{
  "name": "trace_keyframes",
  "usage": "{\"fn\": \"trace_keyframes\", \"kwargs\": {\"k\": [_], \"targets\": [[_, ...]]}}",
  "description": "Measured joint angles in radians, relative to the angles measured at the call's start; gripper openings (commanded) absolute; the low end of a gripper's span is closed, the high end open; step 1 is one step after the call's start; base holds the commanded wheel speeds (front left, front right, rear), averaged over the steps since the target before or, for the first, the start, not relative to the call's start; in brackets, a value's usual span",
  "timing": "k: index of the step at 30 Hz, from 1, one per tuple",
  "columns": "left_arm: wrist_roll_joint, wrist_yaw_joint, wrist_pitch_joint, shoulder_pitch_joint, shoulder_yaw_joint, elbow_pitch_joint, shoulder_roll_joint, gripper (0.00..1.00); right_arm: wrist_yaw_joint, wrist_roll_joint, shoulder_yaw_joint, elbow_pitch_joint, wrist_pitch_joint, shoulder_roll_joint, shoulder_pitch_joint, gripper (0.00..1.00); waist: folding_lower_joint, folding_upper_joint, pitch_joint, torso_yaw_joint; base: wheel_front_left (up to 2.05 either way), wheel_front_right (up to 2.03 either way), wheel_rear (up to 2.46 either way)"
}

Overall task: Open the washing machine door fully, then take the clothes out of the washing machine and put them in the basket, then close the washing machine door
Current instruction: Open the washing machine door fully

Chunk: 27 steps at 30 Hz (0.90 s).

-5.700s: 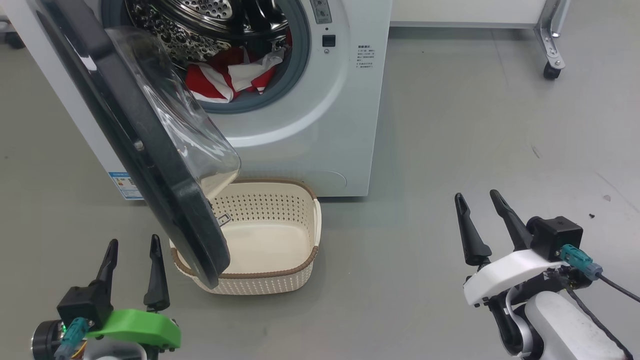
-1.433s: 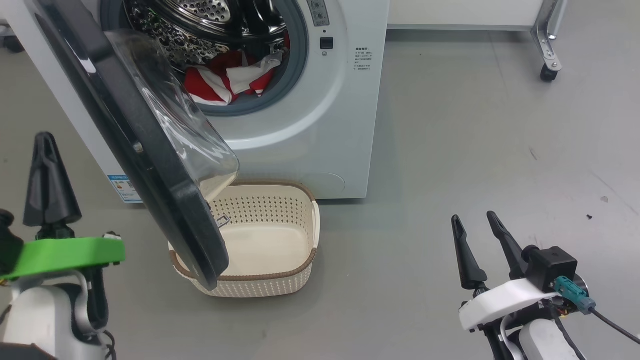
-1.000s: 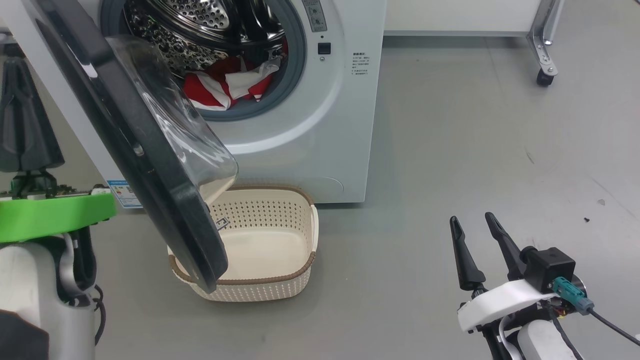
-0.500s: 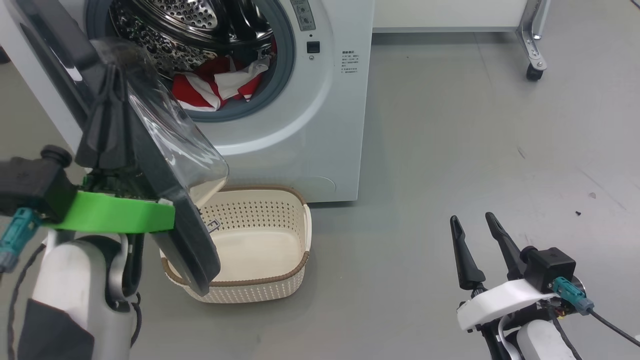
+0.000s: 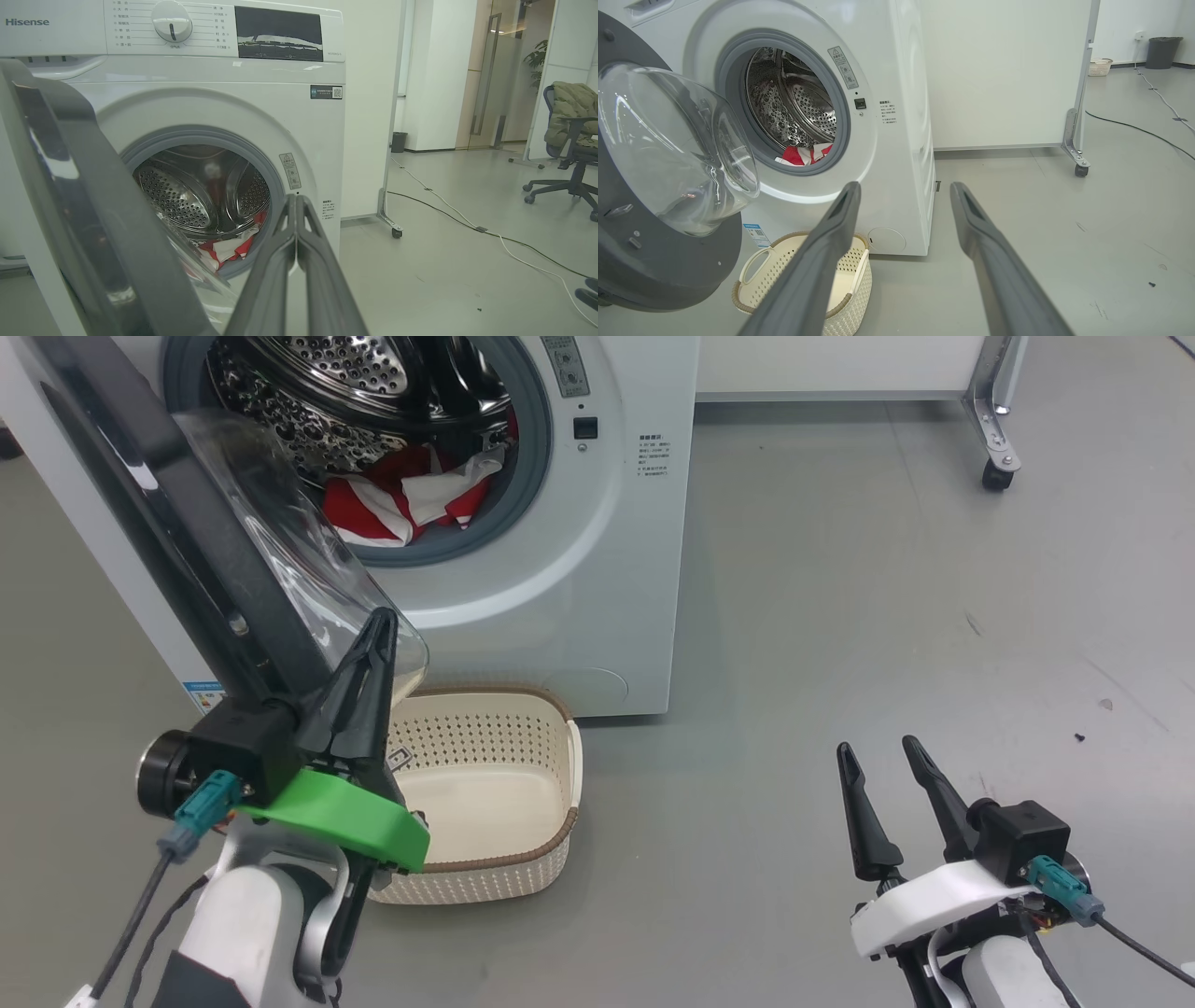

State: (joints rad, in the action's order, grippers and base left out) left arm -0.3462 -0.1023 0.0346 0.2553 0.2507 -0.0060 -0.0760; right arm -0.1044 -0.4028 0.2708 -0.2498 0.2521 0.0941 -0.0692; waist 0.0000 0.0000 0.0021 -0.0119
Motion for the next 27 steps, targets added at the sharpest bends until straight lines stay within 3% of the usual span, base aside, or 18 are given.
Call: {"fn": "trace_keyframes", "kwargs": {"k": [27], "targets": [[-0.022,0.004,-0.075,-0.063,0.04,0.165,0.007,0.0,-0.009,0.019,-0.017,-0.001,0.0,-0.01,-0.002,1.0,0.0,0.0,0.057,-0.036,0.0,0.0,0.0]]}}
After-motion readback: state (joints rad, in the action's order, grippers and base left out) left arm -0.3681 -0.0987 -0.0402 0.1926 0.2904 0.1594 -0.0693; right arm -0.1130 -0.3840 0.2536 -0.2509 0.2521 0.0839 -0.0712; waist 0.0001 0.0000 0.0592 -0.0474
